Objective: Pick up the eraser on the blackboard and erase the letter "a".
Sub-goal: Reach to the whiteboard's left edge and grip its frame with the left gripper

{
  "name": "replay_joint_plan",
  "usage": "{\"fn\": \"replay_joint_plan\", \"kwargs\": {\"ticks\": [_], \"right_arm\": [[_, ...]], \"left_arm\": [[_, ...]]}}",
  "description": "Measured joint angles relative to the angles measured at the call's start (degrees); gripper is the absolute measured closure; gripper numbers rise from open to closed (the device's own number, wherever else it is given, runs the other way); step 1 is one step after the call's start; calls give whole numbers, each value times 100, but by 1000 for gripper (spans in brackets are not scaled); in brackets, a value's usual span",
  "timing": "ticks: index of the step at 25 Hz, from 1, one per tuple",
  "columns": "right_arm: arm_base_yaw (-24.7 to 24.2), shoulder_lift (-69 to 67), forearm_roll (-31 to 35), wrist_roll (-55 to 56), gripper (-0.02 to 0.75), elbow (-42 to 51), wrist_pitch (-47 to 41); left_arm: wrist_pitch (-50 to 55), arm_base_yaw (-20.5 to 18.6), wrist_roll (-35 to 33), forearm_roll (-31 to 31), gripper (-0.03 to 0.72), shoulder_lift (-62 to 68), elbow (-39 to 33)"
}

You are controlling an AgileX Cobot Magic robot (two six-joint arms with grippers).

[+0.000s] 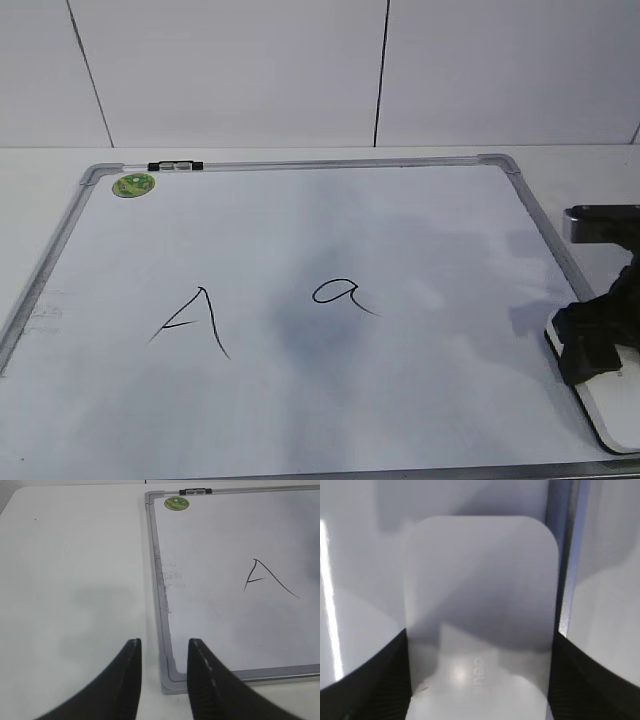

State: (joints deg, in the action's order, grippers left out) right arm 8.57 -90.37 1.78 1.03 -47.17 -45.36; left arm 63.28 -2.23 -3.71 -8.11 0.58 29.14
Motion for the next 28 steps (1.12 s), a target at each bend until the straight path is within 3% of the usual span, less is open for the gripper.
{"fn": "replay_joint_plan", "kwargs": {"ticks": [17, 28], "right_arm": [[0, 1342, 67, -103, 204, -873, -1524], [0, 1410, 209, -103, 204, -878, -1811]], "left_arm": [[0, 0, 0, 0, 454, 0, 0], [0, 0, 0, 0, 454, 0, 0]]}}
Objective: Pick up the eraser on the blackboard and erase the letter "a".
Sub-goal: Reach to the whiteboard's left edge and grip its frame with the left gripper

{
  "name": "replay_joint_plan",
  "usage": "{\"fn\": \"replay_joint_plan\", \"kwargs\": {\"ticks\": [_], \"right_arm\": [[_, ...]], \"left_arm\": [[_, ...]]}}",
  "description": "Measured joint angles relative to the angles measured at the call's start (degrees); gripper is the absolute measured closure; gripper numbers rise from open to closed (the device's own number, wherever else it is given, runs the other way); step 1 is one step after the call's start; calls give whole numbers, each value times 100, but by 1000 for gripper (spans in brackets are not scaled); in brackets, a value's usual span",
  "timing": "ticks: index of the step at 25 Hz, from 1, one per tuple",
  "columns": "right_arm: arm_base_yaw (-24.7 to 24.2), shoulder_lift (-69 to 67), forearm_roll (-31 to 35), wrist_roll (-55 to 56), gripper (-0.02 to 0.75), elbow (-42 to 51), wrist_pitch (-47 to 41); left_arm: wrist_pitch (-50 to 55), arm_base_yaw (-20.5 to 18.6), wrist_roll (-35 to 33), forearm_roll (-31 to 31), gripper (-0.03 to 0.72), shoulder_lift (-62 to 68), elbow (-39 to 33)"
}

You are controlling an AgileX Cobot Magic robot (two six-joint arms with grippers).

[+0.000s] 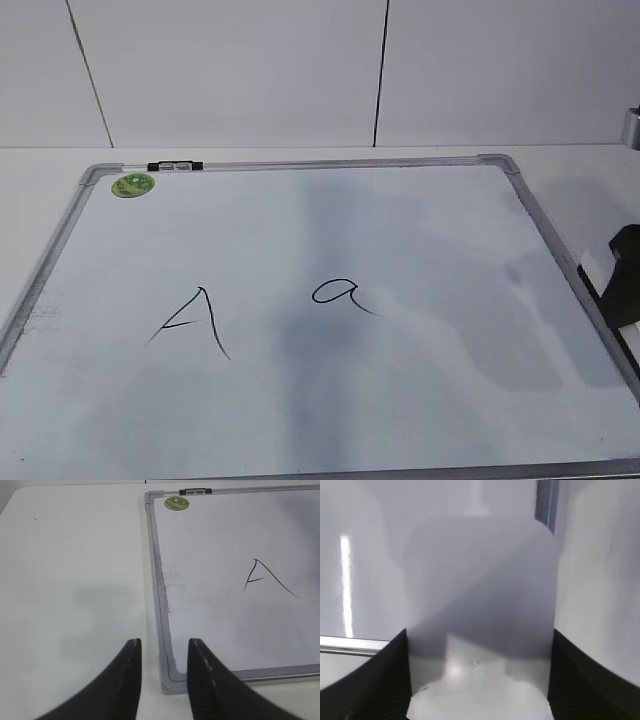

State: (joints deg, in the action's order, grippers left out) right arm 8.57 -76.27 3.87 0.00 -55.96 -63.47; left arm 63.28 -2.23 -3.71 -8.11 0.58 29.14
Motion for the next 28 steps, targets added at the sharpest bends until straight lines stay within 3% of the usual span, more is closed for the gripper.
{"fn": "replay_joint_plan", "kwargs": {"ticks": [13, 17, 28], "right_arm": [[0, 39, 3, 0, 204, 0, -59], [7, 39, 3, 0, 204, 0, -59], [7, 39, 13, 0, 204, 0, -59]], "left_arm": [[-5, 0, 0, -219, 452, 0, 0], [-19, 0, 0, -235, 416, 172, 71], [-1037, 0, 0, -694, 370, 2705, 679]]}}
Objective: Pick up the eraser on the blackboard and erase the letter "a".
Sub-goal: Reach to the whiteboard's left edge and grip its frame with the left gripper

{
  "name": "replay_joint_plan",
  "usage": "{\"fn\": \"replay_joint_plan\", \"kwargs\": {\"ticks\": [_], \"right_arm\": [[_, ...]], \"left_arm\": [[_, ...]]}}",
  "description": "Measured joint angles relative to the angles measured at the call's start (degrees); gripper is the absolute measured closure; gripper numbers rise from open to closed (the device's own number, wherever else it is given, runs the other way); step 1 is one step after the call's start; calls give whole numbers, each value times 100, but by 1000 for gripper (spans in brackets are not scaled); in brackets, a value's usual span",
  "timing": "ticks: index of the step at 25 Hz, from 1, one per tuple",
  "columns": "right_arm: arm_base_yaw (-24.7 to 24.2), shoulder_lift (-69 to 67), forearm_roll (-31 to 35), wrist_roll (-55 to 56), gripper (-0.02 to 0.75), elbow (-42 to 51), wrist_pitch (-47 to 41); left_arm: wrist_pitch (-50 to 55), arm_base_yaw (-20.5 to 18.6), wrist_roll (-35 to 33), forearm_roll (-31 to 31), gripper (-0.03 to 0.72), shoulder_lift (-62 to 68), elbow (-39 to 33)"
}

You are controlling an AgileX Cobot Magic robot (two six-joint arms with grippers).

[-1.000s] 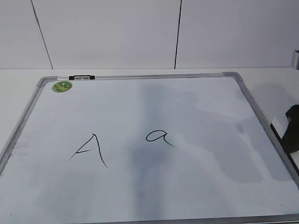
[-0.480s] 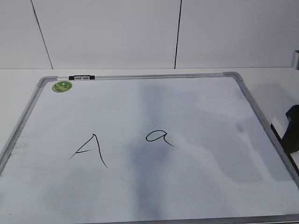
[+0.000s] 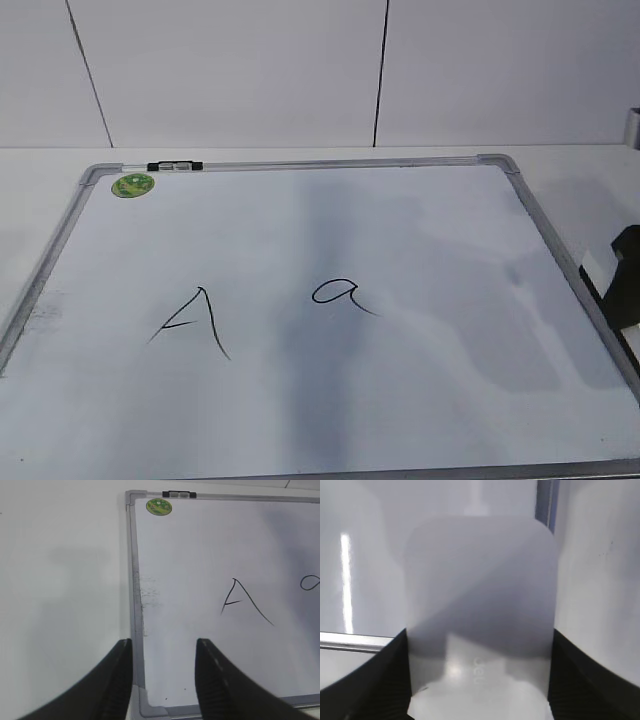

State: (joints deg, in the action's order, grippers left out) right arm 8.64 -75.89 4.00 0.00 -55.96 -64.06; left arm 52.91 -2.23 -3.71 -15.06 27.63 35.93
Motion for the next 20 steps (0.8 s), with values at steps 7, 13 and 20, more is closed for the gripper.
{"fn": "replay_joint_plan", "kwargs": {"ticks": [7, 13, 20], "right_arm": [[0, 0, 0, 0, 204, 0, 0], [0, 0, 0, 0, 204, 0, 0], [0, 0, 0, 0, 204, 0, 0]], "left_arm": [[-153, 0, -98, -101, 370, 2087, 376], [-224, 0, -290, -101, 370, 3703, 981], [-271, 0, -585, -101, 370, 5012, 1592]]}}
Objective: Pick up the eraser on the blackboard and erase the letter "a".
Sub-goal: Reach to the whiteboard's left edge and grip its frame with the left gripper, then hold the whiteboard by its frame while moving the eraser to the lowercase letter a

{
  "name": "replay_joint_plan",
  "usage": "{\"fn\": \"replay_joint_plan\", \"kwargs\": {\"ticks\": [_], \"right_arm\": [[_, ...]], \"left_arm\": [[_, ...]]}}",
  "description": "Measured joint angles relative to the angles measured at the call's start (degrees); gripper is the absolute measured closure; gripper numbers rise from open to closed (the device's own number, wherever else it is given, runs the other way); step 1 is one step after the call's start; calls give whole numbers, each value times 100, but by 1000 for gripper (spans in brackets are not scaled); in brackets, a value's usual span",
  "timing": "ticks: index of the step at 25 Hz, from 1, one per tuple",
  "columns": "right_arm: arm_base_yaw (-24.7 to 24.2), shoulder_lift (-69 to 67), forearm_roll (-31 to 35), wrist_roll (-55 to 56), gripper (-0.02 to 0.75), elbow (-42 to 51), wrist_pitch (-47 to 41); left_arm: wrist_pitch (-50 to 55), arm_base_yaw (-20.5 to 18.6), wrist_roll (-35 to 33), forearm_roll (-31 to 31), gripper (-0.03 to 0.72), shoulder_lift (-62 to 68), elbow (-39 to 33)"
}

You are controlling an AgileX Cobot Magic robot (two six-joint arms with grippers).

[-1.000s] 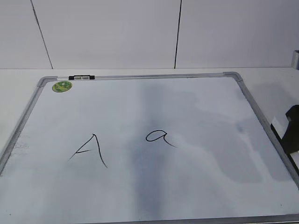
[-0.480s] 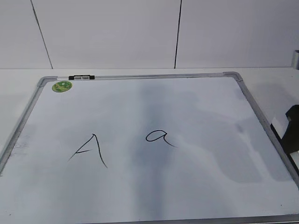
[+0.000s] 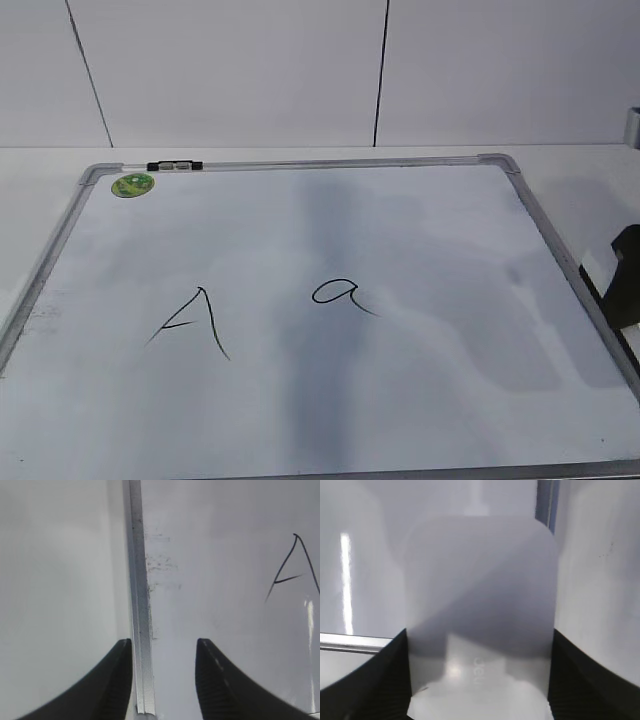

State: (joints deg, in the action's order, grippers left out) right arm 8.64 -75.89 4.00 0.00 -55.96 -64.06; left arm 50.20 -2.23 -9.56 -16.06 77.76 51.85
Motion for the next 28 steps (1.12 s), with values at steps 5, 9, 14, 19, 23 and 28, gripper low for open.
{"fn": "replay_joint_plan", "kwargs": {"ticks": [5, 9, 14, 19, 23, 28], "right_arm": [[0, 0, 0, 0, 204, 0, 35], [0, 0, 0, 0, 204, 0, 83], [0, 0, 0, 0, 204, 0, 98], [0, 0, 0, 0, 204, 0, 111], [0, 0, 0, 0, 204, 0, 111], [0, 0, 0, 0, 204, 0, 111]], "left_arm": [[-9, 0, -76, 0, 370, 703, 376], [-9, 0, -91, 145, 377, 1203, 639], [-111, 0, -101, 282, 426, 1723, 883], [-208, 0, -101, 271, 435, 2165, 1098], [-223, 0, -192, 204, 436, 2439, 1122], [-325, 0, -253, 167, 438, 2644, 1122]]}}
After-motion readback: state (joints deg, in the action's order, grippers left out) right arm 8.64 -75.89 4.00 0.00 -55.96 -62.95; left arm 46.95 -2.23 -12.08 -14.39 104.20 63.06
